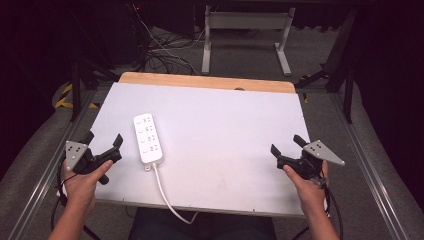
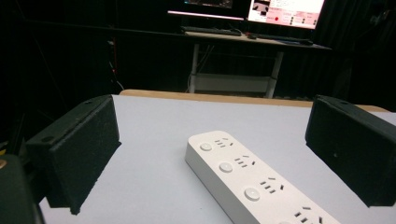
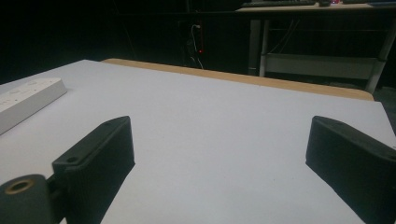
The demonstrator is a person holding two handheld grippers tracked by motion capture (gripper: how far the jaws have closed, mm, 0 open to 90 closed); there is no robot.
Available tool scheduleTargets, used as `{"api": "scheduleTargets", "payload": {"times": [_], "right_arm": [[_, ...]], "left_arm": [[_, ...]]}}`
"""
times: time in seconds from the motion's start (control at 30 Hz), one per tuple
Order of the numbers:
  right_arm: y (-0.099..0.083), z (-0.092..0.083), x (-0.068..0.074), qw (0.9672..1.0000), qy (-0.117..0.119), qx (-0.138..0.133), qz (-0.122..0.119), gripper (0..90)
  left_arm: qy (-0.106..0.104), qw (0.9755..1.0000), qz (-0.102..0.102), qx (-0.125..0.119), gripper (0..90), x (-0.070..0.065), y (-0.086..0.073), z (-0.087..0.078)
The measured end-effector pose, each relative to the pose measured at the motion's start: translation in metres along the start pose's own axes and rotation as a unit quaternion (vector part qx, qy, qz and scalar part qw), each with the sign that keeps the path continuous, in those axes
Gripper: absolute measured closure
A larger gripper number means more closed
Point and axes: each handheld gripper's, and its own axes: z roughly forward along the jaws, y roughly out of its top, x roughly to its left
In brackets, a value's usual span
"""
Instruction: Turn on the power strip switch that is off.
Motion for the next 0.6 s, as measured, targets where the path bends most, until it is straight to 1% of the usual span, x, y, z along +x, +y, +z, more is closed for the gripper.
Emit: {"api": "scheduleTargets", "payload": {"times": [0.07, 0.2, 0.3, 0.33, 0.37, 0.4, 0.47, 0.53, 0.57, 0.6], "right_arm": [[-0.0001, -0.0009, 0.0004, 1.0, 0.001, 0.0, -0.001, 8.1], [0.0003, -0.0026, 0.0007, 1.0, 0.0, -0.003, 0.002, 8.3], [-0.0001, -0.0027, 0.0004, 1.0, 0.0, -0.003, 0.004, 8.3], [-0.0006, -0.0026, 0.0003, 1.0, 0.0, -0.001, 0.004, 8.4], [-0.0007, -0.0027, 0.0002, 1.0, 0.0, 0.0, 0.003, 8.5], [-0.0009, -0.0029, 0.0001, 1.0, 0.001, 0.0, 0.002, 8.7], [-0.0012, -0.0035, -0.0002, 1.0, 0.001, 0.001, 0.003, 8.8], [-0.0008, -0.0046, -0.0007, 1.0, 0.0, 0.0, 0.005, 8.9], [-0.0008, -0.0046, -0.0007, 1.0, 0.0, 0.0, 0.005, 8.9], [-0.0005, -0.0055, -0.0015, 1.0, -0.003, -0.003, 0.009, 8.9]], "left_arm": [[-0.002, 1.0, -0.002, 0.001, 3.3, -0.0006, -0.0004, 0.0007], [-0.006, 1.0, 0.004, 0.002, 3.8, -0.002, -0.0008, 0.0022], [-0.006, 1.0, 0.004, 0.002, 4.3, -0.0021, -0.0008, 0.0027], [-0.007, 1.0, 0.004, 0.006, 7.1, -0.0015, -0.0008, 0.0031], [-0.012, 0.9999, 0.003, 0.008, 10.6, -0.0008, -0.0007, 0.0034], [-0.012, 0.9999, 0.003, 0.008, 15.3, -0.0008, -0.0007, 0.0034], [-0.029, 0.9993, 0.003, 0.021, 22.3, 0.0015, 0.0002, 0.0041], [-0.042, 0.9988, 0.004, 0.025, 33.5, 0.0032, 0.0011, 0.0039], [-0.042, 0.9988, 0.004, 0.025, 38.0, 0.0032, 0.0011, 0.0039], [-0.056, 0.9981, 0.003, 0.026, 44.9, 0.0052, 0.0016, 0.0032]]}}
